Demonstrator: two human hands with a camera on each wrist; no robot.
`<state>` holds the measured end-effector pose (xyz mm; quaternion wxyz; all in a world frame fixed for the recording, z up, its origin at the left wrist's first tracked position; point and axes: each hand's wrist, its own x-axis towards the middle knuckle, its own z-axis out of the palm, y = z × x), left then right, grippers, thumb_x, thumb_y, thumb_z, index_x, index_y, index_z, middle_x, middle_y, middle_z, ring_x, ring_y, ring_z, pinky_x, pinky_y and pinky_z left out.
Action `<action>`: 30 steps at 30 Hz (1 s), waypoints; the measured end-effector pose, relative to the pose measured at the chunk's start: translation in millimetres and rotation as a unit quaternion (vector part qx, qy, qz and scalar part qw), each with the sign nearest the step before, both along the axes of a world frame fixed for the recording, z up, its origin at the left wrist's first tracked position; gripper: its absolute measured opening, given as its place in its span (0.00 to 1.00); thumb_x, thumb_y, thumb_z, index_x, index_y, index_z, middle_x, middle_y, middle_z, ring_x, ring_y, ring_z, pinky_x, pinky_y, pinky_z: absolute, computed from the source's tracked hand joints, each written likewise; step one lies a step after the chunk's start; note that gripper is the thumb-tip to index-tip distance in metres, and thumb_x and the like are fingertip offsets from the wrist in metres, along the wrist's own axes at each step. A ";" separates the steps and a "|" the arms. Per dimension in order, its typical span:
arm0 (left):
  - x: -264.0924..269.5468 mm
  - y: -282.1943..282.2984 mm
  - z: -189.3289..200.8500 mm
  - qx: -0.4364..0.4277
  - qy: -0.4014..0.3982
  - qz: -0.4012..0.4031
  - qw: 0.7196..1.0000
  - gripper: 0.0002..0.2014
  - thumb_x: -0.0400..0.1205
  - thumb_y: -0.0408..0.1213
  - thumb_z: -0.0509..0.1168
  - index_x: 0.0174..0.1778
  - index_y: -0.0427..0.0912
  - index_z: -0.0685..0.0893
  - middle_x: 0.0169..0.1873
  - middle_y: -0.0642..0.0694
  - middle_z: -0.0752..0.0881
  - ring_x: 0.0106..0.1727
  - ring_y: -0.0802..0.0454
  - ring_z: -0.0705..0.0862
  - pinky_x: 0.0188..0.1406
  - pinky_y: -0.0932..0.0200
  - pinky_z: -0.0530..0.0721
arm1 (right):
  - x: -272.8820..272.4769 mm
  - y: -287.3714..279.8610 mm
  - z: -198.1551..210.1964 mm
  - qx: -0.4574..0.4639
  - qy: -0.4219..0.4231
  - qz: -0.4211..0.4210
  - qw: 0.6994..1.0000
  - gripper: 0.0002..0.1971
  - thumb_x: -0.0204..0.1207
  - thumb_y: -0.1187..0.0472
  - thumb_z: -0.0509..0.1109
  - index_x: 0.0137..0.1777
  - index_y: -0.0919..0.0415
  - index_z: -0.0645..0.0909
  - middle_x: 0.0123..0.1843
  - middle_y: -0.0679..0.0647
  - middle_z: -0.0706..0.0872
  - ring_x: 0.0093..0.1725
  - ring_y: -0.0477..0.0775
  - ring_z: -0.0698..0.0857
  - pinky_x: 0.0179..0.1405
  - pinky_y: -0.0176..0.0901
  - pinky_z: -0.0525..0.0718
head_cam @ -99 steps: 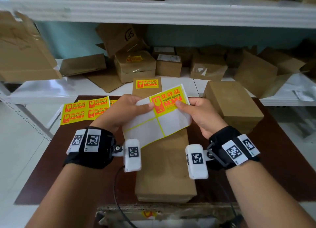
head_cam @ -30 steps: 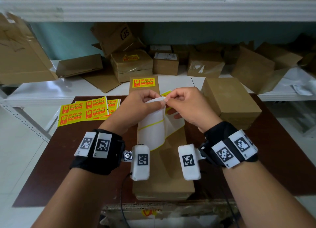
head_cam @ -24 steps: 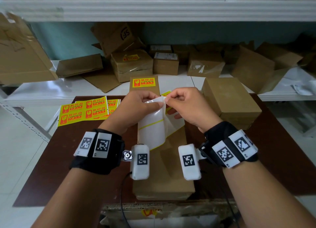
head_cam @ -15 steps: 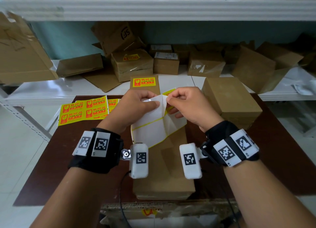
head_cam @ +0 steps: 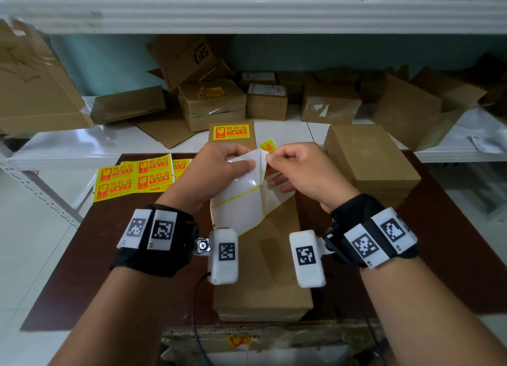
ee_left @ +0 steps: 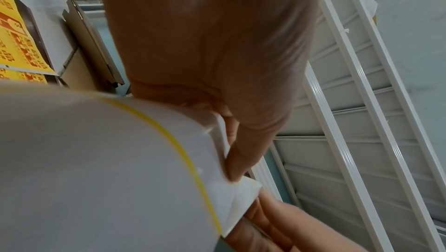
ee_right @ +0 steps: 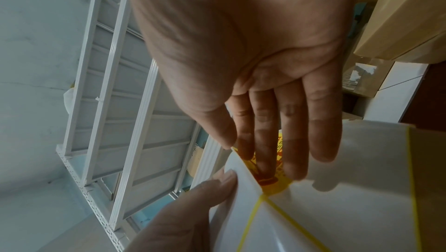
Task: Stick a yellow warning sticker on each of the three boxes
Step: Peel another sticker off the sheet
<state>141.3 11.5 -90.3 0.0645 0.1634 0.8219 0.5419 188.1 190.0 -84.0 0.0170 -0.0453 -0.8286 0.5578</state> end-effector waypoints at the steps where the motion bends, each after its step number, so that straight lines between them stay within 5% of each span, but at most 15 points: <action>1: -0.5 -0.2 0.0 0.000 -0.002 0.001 1.000 0.02 0.81 0.36 0.72 0.46 0.46 0.91 0.40 0.49 0.92 0.38 0.58 0.86 0.41 0.60 0.84 | -0.1 -0.4 -0.5 0.003 -0.002 0.005 1.000 0.12 0.85 0.53 0.68 0.50 0.59 0.89 0.46 0.52 0.94 0.43 0.55 0.94 0.44 0.49 0.91; 4: -0.7 -0.5 0.6 -0.001 -0.002 0.002 1.000 0.04 0.82 0.36 0.72 0.49 0.44 0.91 0.45 0.42 0.92 0.41 0.53 0.86 0.43 0.55 0.84 | 0.4 -1.1 -1.1 0.001 -0.004 0.017 1.000 0.14 0.85 0.50 0.68 0.51 0.59 0.90 0.47 0.52 0.94 0.44 0.54 0.94 0.45 0.49 0.91; 10: 0.3 0.3 1.9 -0.002 0.000 0.001 1.000 0.04 0.82 0.36 0.72 0.50 0.43 0.91 0.44 0.46 0.92 0.41 0.55 0.87 0.43 0.56 0.85 | 1.4 0.9 -4.5 0.023 -0.012 0.038 0.999 0.06 0.78 0.56 0.78 0.46 0.59 0.90 0.45 0.59 0.94 0.46 0.57 0.94 0.49 0.53 0.91; 16: -0.5 1.6 -0.1 0.000 0.004 -0.011 1.000 0.04 0.81 0.37 0.72 0.49 0.45 0.91 0.44 0.48 0.92 0.41 0.57 0.86 0.44 0.57 0.83 | -0.8 1.8 -8.7 0.024 -0.018 0.025 0.999 0.07 0.78 0.60 0.78 0.47 0.65 0.90 0.46 0.62 0.94 0.45 0.58 0.94 0.52 0.57 0.91; 20: 4.5 1.6 6.1 0.015 0.001 -0.040 0.999 0.06 0.80 0.43 0.74 0.51 0.49 0.89 0.41 0.54 0.91 0.39 0.64 0.87 0.39 0.67 0.84 | -2.3 1.8 -9.5 0.011 -0.017 0.007 1.000 0.05 0.78 0.60 0.78 0.40 0.58 0.89 0.44 0.59 0.94 0.41 0.55 0.94 0.46 0.52 0.91; 23: 3.0 -2.9 9.4 -0.038 -0.005 -0.052 0.998 0.18 0.75 0.47 0.77 0.60 0.55 0.83 0.47 0.58 0.87 0.41 0.69 0.86 0.35 0.73 0.82 | -3.7 2.6 -10.1 -0.008 -0.019 -0.010 1.000 0.07 0.78 0.62 0.77 0.38 0.58 0.87 0.43 0.59 0.94 0.38 0.56 0.94 0.37 0.46 0.90; 26: -2.3 -6.6 5.3 -0.048 -0.009 -0.030 0.998 0.30 0.70 0.48 0.82 0.67 0.57 0.78 0.55 0.53 0.85 0.53 0.57 0.87 0.42 0.65 0.84 | -3.3 2.6 -9.7 -0.034 -0.020 -0.025 0.999 0.07 0.78 0.62 0.77 0.39 0.61 0.87 0.42 0.61 0.94 0.37 0.58 0.93 0.32 0.42 0.88; 30: -10.0 -7.0 -1.0 0.003 0.016 0.077 0.997 0.31 0.72 0.39 0.82 0.69 0.53 0.79 0.62 0.46 0.82 0.61 0.50 0.83 0.57 0.57 0.86 | -2.4 2.0 -8.4 -0.073 -0.027 -0.044 0.996 0.07 0.80 0.64 0.76 0.42 0.67 0.86 0.41 0.64 0.93 0.35 0.55 0.89 0.29 0.39 0.86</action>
